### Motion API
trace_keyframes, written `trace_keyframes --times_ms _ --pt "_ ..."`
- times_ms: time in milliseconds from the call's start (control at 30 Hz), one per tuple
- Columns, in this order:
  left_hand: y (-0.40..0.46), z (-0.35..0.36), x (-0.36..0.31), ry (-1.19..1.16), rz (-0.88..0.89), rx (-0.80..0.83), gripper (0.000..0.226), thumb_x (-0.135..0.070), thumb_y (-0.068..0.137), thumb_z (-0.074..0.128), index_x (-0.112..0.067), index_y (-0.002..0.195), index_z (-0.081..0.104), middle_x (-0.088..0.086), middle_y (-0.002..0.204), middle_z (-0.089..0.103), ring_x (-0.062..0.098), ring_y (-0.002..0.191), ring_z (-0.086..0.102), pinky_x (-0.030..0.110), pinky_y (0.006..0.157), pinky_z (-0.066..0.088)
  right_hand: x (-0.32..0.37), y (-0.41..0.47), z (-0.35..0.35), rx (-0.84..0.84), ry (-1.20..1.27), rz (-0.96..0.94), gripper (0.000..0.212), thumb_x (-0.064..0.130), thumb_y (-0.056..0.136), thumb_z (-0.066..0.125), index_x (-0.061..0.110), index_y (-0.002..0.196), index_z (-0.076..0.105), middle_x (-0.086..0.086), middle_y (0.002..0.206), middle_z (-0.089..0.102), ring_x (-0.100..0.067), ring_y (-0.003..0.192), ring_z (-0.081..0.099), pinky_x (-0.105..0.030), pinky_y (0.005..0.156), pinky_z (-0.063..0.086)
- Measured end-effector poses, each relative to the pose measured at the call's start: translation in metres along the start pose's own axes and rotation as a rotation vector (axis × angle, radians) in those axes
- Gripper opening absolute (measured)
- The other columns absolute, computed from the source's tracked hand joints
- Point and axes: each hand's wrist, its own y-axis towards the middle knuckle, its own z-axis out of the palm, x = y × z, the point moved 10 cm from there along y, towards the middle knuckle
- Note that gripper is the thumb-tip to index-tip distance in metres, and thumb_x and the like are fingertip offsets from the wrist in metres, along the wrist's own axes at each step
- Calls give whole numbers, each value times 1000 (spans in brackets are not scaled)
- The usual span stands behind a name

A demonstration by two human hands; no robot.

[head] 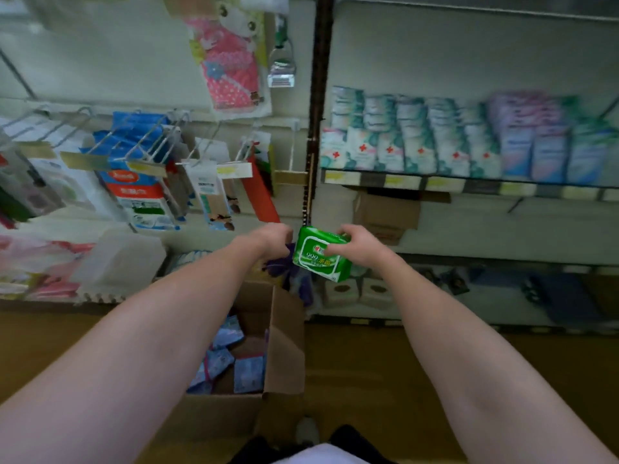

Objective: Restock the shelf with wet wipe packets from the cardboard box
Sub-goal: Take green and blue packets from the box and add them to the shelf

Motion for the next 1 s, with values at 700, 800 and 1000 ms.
trace_keyframes --times_ms 700,800,1000 --pt "101 -17 -403 295 455 -118 26 -22 82 54 -20 108 57 3 109 60 28 98 59 36 80 51 -214 -107 -312 -439 144 129 54 33 71 84 14 113 57 -1 105 63 -13 88 62 -34 77 53" --pt "123 -25 -467 320 484 -164 25 -21 83 54 -22 108 57 6 112 61 29 99 60 36 78 51 -250 -114 -364 -487 161 148 54 33 68 84 14 111 57 -2 105 63 -18 92 64 -41 85 56" --pt "158 -38 -555 342 516 -218 23 -17 85 54 -17 108 57 7 107 61 28 96 59 37 77 52 -300 -108 -447 -564 224 162 63 31 64 84 12 117 56 -4 108 64 -19 92 65 -35 76 55"
